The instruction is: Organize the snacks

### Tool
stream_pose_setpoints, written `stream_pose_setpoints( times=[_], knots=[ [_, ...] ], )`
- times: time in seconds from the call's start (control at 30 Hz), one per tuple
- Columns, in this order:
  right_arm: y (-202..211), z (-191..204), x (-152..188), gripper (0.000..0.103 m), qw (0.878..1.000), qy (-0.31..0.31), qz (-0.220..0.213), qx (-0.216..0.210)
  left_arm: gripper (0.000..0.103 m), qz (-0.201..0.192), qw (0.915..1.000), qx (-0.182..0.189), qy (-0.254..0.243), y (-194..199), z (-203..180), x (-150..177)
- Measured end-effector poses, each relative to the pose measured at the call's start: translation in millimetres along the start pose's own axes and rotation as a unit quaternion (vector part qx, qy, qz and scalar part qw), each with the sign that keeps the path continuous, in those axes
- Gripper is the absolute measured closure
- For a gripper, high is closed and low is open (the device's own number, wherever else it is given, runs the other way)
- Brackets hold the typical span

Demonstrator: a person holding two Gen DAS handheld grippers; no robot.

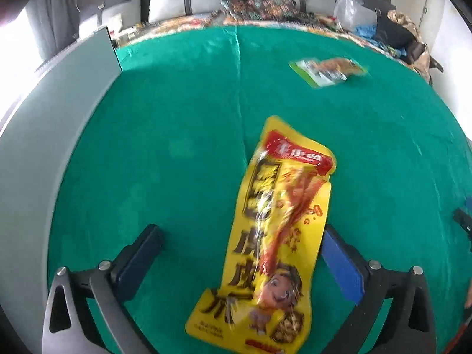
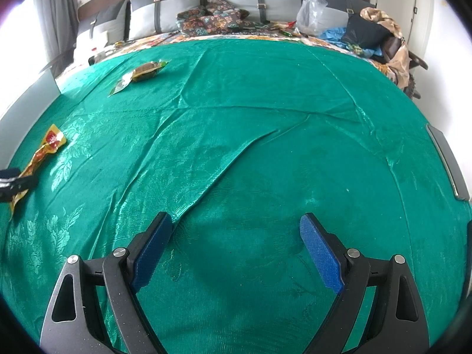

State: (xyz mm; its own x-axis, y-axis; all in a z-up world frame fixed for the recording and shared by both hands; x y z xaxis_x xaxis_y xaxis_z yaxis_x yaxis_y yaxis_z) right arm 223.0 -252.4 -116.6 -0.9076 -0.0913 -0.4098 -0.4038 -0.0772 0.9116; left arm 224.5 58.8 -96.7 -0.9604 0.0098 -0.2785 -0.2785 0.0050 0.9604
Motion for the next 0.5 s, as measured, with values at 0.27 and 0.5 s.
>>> stream_pose_setpoints(
  times=[0.27, 0.5],
  knots=[
    [-0.3, 0.0, -0.3, 0.012, 1.000, 0.000, 0.000, 0.000, 0.000, -0.040, 0.9992, -0.004, 0.006, -4.1, 4.4, -4.3],
    [-0.4, 0.0, -0.4, 0.012, 1.000, 0.000, 0.000, 0.000, 0.000, -0.040, 0.9992, -0.004, 0.006, -5.1, 5.5, -6.0]
  ],
)
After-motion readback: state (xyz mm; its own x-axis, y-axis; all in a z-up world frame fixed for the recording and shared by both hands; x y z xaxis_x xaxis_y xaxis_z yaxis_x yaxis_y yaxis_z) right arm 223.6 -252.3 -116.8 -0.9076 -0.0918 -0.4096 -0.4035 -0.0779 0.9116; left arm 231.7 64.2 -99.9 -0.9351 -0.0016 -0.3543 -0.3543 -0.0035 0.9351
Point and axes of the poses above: each gripper's, at about its wrist camera, not at the fingertips, and y roughly against the way its jaws point, z to its left, x to its underside, the point moved 2 cm from there along -y, roughly the way its jaws point, and after that the axes turned 15 degrees about z, right-handed, at the moved point
